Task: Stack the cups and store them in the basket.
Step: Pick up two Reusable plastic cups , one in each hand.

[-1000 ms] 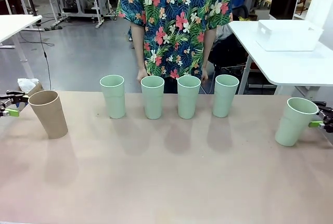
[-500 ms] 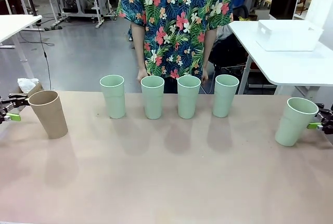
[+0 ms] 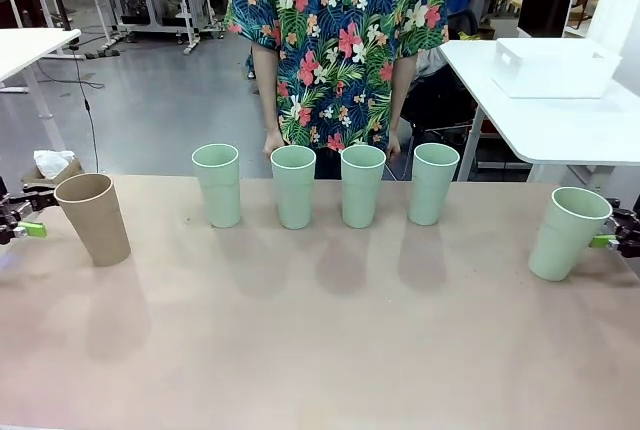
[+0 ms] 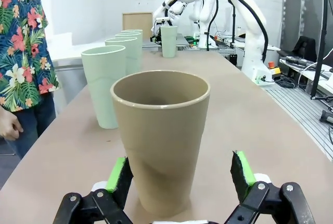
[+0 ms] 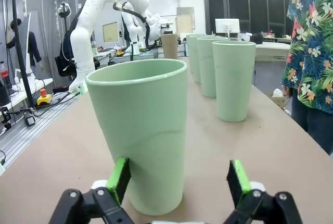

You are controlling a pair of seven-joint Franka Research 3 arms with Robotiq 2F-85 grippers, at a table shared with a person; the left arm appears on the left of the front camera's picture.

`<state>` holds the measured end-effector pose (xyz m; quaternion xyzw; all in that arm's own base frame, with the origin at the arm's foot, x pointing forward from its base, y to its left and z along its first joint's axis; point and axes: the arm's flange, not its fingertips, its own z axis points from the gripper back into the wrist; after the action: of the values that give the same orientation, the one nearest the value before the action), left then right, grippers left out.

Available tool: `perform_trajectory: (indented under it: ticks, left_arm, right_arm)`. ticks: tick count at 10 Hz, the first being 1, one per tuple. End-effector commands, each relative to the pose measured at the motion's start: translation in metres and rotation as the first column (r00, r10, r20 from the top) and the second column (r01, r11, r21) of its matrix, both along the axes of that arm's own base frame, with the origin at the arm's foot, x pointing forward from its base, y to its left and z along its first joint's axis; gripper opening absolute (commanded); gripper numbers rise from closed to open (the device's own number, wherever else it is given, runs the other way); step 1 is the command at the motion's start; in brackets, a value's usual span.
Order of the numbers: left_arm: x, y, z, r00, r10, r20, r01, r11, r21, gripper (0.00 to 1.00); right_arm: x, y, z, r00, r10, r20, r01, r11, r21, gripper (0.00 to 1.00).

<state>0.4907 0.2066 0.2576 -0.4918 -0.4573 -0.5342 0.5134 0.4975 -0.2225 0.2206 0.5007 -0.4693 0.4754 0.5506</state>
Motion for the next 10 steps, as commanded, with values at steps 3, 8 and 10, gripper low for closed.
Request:
perform_trajectory:
  ticks: [3,8,10]
  left_arm:
    - [0.0,-0.02,-0.007,0.997,0.045,0.06,-0.045,0.999,-0.01,1.0]
    - [0.004,-0.024,-0.012,0.995,0.068,0.074,-0.067,0.998,-0.009,1.0]
    - [0.005,-0.027,-0.015,0.995,0.07,0.073,-0.068,0.997,-0.021,1.0]
  right_arm:
    - [-0.007,0.008,0.002,0.999,0.031,0.012,-0.031,0.999,0.025,1.0]
    - [-0.01,0.01,-0.002,0.997,0.064,-0.032,-0.063,0.998,0.011,1.0]
    - [-0.014,0.01,0.0,0.997,0.065,-0.044,-0.065,0.998,0.015,1.0]
